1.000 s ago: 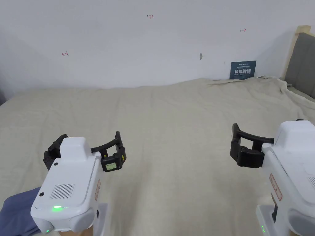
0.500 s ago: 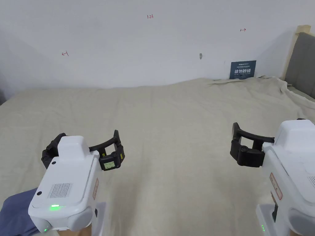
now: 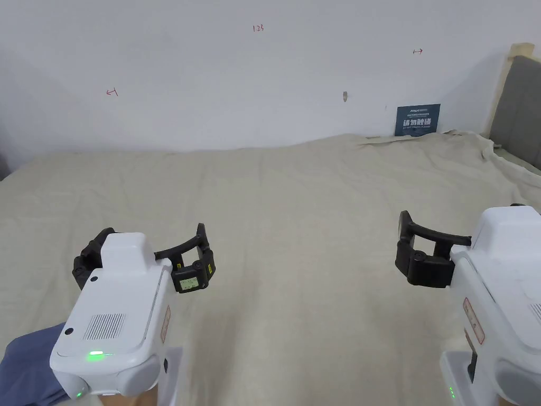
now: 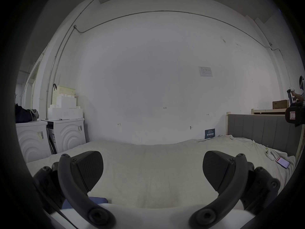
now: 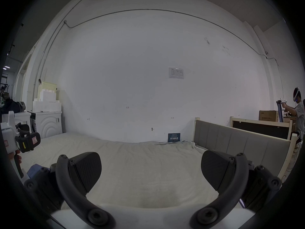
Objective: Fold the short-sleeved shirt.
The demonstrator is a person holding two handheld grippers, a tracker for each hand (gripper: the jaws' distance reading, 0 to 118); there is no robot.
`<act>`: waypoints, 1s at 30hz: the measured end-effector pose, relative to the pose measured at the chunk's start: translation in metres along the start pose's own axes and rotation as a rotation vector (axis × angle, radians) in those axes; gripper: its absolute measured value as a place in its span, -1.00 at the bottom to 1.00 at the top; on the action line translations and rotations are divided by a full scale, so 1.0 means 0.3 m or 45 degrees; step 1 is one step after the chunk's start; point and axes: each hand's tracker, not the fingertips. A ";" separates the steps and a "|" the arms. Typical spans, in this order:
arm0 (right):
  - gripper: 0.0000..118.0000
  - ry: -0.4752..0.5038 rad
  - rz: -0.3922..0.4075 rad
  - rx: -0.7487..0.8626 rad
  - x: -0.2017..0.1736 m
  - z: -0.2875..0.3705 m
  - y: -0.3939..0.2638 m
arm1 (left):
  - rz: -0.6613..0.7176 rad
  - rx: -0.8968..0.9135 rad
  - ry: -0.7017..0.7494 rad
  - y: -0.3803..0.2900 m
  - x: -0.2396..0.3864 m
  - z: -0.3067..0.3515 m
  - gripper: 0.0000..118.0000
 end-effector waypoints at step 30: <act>0.99 -0.236 -0.318 -0.569 0.023 -0.069 0.048 | 0.009 -0.009 0.001 -0.002 -0.031 0.002 1.00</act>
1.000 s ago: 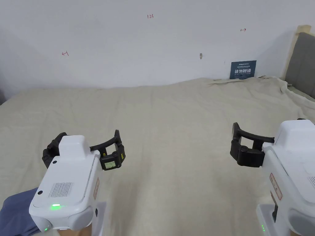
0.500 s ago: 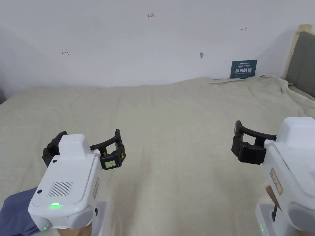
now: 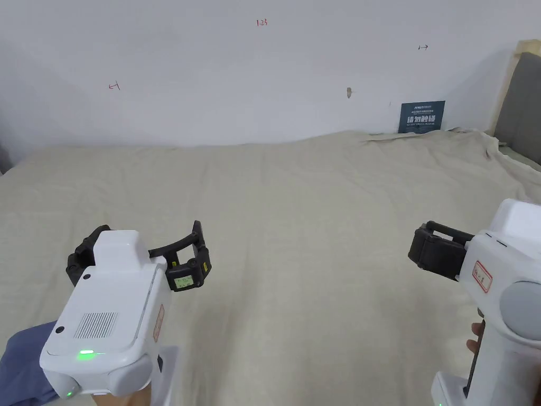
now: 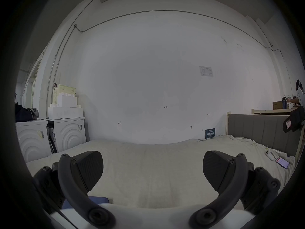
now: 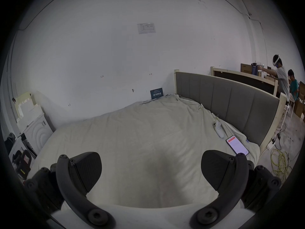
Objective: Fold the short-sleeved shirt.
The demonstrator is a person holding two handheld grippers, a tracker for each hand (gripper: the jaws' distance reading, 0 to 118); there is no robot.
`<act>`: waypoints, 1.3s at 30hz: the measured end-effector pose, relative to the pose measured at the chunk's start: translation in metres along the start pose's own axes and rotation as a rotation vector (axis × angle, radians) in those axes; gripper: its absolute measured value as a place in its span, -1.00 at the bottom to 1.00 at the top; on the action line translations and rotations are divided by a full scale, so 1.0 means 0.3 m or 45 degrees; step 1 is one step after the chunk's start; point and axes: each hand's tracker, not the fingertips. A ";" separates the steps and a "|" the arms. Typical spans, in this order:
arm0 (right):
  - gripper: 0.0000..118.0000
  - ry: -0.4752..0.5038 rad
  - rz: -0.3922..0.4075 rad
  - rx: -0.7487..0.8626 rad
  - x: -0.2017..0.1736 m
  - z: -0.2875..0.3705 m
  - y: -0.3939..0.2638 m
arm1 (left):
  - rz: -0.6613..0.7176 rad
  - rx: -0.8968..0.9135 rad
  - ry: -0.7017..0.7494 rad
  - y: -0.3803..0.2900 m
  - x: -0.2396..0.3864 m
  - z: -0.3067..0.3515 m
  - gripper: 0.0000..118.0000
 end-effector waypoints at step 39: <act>1.00 0.168 0.281 0.574 -0.024 0.006 -0.087 | 0.088 0.036 -0.048 -0.002 0.010 0.005 1.00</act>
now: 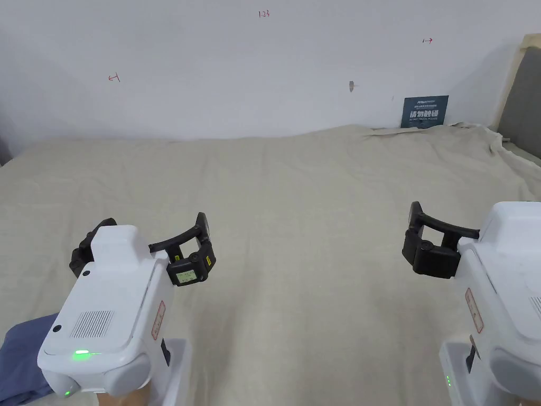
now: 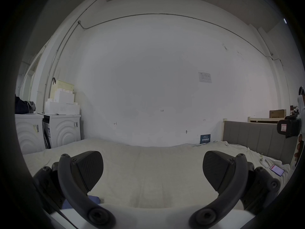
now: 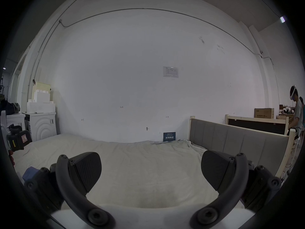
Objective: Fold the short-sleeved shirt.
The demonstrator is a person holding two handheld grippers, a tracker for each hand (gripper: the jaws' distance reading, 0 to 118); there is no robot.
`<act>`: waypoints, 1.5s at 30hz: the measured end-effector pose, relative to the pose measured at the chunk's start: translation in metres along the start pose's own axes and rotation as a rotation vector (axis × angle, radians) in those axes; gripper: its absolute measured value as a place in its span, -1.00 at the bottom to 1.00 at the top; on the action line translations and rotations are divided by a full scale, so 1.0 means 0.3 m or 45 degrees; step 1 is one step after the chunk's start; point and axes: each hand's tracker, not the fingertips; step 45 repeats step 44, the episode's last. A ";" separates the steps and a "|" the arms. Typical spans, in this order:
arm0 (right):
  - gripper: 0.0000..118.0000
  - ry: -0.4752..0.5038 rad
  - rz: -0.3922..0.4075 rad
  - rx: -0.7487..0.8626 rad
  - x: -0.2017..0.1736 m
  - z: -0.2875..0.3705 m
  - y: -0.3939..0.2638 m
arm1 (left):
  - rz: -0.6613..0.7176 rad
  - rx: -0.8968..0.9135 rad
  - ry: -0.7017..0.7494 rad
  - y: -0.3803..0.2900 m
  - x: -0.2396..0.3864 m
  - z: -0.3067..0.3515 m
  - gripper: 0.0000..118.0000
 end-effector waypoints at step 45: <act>1.00 -0.004 0.001 0.005 0.017 -0.002 0.015 | -0.029 0.008 -0.045 -0.016 0.016 0.003 1.00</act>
